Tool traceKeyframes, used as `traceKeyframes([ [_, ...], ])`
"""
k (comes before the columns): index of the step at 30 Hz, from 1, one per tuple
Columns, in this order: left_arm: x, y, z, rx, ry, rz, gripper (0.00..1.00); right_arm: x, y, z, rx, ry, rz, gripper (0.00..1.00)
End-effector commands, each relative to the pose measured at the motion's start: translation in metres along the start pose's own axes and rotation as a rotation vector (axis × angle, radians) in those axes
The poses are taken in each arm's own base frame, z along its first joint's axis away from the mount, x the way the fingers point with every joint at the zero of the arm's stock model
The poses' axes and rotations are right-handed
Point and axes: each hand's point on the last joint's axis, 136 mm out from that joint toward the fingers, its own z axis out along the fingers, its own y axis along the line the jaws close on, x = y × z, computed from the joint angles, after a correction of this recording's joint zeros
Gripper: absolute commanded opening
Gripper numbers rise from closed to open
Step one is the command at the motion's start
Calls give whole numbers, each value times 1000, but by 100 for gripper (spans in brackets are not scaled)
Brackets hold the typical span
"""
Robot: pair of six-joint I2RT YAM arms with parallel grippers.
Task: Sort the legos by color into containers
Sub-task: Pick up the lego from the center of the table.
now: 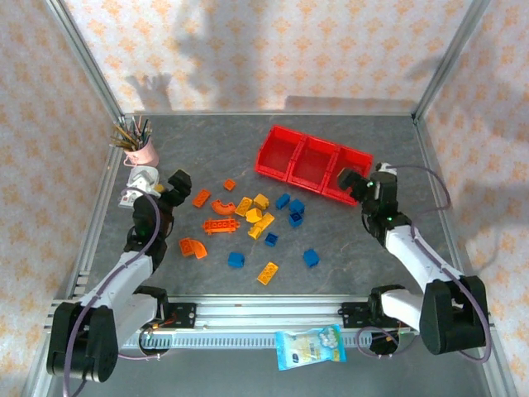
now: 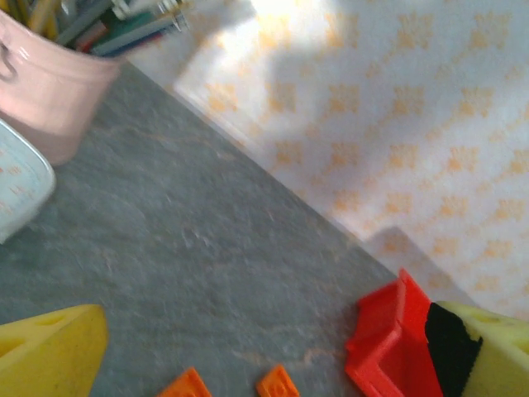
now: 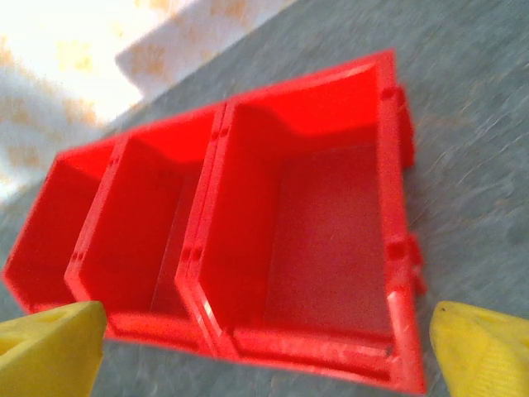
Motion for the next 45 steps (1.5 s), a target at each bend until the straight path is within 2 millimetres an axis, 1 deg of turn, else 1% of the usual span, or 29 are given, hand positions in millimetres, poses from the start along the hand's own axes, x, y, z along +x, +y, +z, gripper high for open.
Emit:
traceKeyframes([
  [1,15,-19,-5,19,74,-6,99,25,0,-1,42,108,-70,100],
  [4,32,-33,-7,43,138,-9,99,48,4,0,49,182,-110,100],
  [9,68,-63,-12,91,238,9,99,83,26,0,27,269,-183,100],
  [11,82,-75,-12,106,278,25,99,93,35,1,6,286,-201,100],
  [13,96,-89,-11,130,319,40,99,101,43,3,-7,302,-205,100],
  [15,109,-101,-10,144,353,58,99,107,56,6,-33,310,-222,100],
  [18,125,-114,-9,169,384,74,99,114,72,13,-38,325,-266,100],
  [20,132,-118,-7,169,396,83,99,118,78,18,-34,334,-291,99],
  [24,141,-121,-2,157,414,85,99,128,82,29,-23,367,-328,95],
  [26,142,-121,-1,149,415,83,99,136,89,32,-50,401,-352,91],
  [31,143,-119,-1,131,415,94,99,151,99,32,-83,434,-428,86],
  [35,141,-112,-1,103,411,108,99,170,96,29,-73,483,-449,81],
  [37,141,-109,-1,92,407,112,99,175,94,28,-54,484,-462,78],
  [40,141,-106,-2,83,406,117,99,185,98,27,-63,503,-474,73],
  [45,138,-105,-3,79,395,120,99,195,97,28,-30,514,-511,61],
])
